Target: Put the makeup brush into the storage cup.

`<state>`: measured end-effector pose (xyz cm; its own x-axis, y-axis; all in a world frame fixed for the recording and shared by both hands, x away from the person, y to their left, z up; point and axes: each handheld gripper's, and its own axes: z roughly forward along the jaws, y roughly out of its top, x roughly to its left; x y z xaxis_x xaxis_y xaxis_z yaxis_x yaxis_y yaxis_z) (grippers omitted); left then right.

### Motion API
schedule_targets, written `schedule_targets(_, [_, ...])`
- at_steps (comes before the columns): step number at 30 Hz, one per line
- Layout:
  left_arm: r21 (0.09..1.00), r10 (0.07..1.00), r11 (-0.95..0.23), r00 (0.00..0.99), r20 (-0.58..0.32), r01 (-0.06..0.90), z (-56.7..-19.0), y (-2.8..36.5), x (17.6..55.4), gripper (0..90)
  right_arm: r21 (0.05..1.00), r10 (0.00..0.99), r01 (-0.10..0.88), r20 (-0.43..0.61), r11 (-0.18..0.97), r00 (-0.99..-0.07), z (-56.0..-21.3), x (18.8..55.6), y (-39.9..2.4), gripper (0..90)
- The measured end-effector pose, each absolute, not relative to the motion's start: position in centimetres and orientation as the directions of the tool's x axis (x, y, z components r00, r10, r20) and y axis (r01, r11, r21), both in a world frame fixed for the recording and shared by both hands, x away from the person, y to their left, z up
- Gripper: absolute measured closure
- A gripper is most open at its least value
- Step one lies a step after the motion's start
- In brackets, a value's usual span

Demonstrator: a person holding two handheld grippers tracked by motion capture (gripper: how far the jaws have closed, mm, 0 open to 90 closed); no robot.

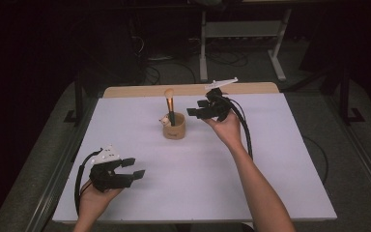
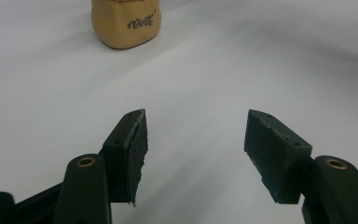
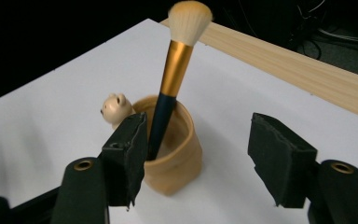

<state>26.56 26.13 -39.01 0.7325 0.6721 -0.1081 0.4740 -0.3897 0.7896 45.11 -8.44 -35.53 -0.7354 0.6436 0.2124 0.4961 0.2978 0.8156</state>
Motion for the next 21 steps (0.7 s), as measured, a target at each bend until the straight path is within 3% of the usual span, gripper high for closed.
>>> schedule_targets(21, [0.787,0.681,-0.383,0.723,-0.114,0.484,-39.2,26.0,26.7,35.4,0.818,0.667,0.497,0.2,0.289,-0.718,-35.3,42.3,-13.0,30.9])
